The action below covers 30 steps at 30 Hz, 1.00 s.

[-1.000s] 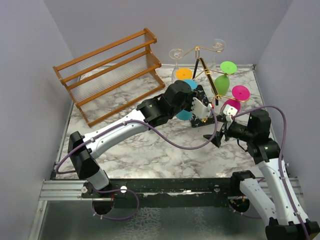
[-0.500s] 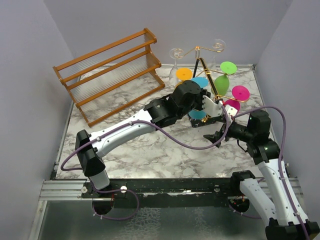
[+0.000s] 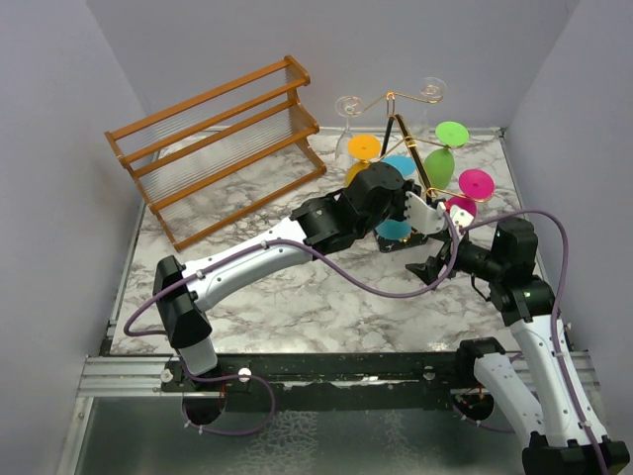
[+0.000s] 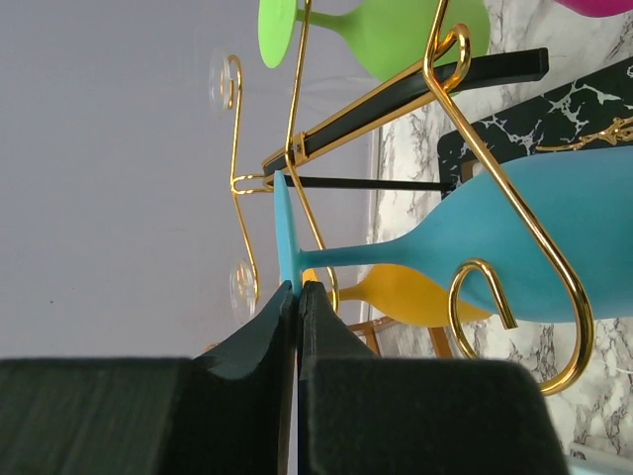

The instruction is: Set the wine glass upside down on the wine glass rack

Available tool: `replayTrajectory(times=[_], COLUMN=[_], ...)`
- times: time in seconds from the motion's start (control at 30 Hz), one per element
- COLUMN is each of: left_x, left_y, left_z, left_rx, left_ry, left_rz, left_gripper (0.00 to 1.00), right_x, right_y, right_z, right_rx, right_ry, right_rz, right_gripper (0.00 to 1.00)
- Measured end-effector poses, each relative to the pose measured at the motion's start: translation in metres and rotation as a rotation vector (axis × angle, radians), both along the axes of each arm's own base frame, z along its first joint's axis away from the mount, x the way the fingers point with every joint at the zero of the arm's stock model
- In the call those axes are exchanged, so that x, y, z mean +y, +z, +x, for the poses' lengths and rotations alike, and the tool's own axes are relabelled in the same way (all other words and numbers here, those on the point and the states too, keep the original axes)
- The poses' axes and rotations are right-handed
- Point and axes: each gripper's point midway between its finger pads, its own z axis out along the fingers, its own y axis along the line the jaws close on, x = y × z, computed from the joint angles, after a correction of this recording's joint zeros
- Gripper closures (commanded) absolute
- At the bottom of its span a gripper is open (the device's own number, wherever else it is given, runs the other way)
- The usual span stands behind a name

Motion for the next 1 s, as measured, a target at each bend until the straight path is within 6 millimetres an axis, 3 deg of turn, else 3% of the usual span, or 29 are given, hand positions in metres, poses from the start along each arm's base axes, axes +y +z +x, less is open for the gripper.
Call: replayTrajectory(times=[1.0], left_x=[-0.0065], left_y=[-0.009], left_z=[-0.0034], left_rx=[0.03], left_ry=[0.0], left_rz=[0.022], left_gripper=[1.0], right_x=[-0.004], right_y=[-0.0066], right_z=[0.0001], right_rx=[0.034], right_ry=[-0.035], right_rz=[0.008], right_gripper=[0.07])
